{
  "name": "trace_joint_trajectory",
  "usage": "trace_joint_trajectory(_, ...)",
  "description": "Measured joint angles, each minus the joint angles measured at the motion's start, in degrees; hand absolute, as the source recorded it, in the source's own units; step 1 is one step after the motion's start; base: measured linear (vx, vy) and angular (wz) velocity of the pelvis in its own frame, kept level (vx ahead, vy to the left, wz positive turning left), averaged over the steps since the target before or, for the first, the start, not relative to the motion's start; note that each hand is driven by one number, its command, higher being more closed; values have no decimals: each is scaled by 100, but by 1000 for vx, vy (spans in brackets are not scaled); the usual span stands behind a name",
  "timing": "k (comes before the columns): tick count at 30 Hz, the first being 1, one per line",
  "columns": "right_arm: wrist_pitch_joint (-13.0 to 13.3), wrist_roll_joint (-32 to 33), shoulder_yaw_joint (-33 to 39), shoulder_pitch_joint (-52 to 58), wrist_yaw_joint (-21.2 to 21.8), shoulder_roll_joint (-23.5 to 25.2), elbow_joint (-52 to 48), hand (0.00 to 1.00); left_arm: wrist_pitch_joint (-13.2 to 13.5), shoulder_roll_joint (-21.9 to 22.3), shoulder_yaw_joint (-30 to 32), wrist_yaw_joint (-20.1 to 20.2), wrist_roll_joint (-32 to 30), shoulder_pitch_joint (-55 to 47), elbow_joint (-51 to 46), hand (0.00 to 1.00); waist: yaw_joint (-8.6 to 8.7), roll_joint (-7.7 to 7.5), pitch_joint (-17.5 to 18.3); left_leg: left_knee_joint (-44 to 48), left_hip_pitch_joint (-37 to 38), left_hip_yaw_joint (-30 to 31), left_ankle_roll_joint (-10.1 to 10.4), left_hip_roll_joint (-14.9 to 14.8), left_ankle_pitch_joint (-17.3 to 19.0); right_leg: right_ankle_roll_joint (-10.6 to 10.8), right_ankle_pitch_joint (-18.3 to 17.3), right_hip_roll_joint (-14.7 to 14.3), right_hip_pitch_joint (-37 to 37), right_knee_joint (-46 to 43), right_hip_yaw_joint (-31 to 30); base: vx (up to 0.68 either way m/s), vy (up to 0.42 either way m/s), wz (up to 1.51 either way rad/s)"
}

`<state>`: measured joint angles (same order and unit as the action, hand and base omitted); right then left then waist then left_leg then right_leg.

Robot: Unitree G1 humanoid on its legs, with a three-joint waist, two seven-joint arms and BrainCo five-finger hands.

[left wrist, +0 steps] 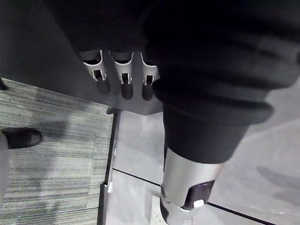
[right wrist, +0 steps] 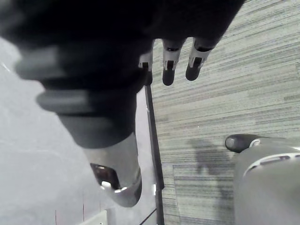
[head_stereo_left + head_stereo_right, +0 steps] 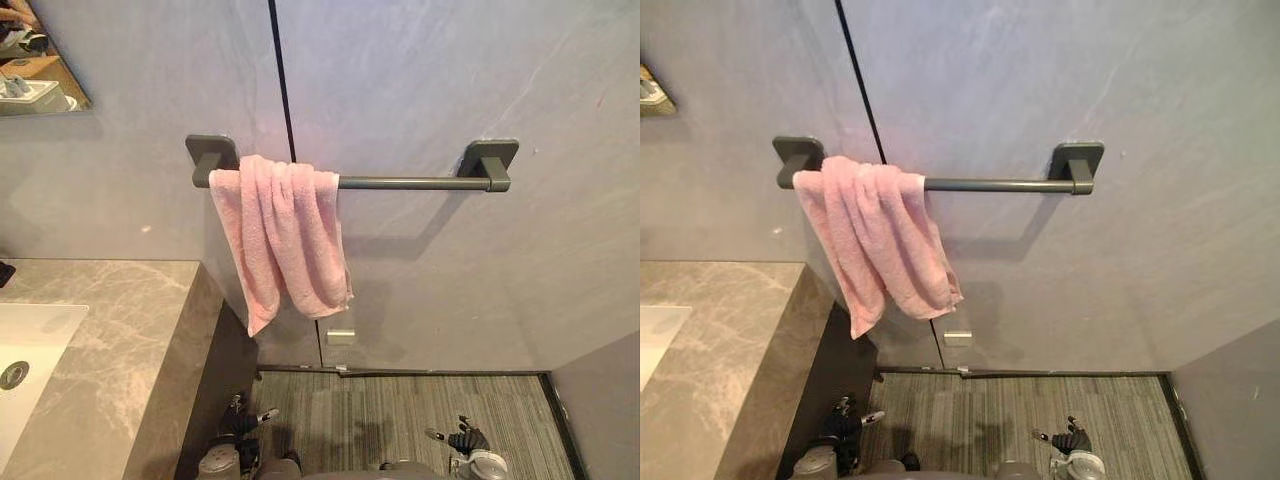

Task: Organize washtable

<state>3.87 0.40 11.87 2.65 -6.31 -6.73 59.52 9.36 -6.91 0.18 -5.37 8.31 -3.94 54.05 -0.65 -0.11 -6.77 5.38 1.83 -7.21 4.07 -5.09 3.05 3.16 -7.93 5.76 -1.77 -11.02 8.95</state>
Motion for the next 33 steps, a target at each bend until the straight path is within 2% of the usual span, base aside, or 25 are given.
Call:
trace_joint_trajectory(4, 6, 2, -127, -1, -2, -42, -36, 0, 6, -102, 59, -121, 82, -227, -1014, 0, -9, -48, 29, -141, 9, 48, -44, 55, -93, 33, 94, 33, 6, 127, 20, -72, 33, 5)
trace_joint_trajectory(5, 8, 2, -130, 0, -3, -53, -65, 0, 16, -103, 66, -129, 224, -349, -1571, 0, -10, -49, 33, -142, 10, 79, -51, 79, -98, 37, 93, 53, 4, 126, 31, -52, 28, 8)
trace_joint_trajectory(10, 28, -1, -239, 28, -2, -70, -474, 0, 141, -89, 255, -132, 459, -624, -2888, 0, -11, -13, 74, -148, -2, 115, -53, 110, -97, 47, 89, 74, 7, 139, 36, -7, 4, 1)
trace_joint_trajectory(15, 28, -72, -247, -8, 10, -163, -479, 0, 233, -84, 289, -148, 460, -626, -3696, 0, -15, 52, 139, -157, -14, 177, -54, 113, -98, 48, 90, 60, -26, 207, 75, 38, -12, 4)
trace_joint_trajectory(20, 23, -104, -294, -21, 30, -216, -480, 0, 275, -85, 289, -228, 461, -615, -4485, 0, -6, 50, 141, -158, 23, 246, -54, 108, -98, 36, 99, 42, -120, 268, 111, 36, -20, 2)
trace_joint_trajectory(26, 6, -156, -389, -32, 38, -275, -476, 0, 500, -129, 270, -224, 689, -593, -5350, 0, 14, 69, 152, -230, 193, 229, -56, 103, -98, 21, 171, 25, -250, 362, 40, -16, -2, -6)
trace_joint_trajectory(33, 2, -157, -536, -28, 67, -277, -472, 0, 573, -319, 139, -228, 679, -553, -5694, 0, 145, 104, 186, -260, 247, 156, -76, 112, -113, 52, 330, 21, -311, 542, -60, -54, 13, -8)
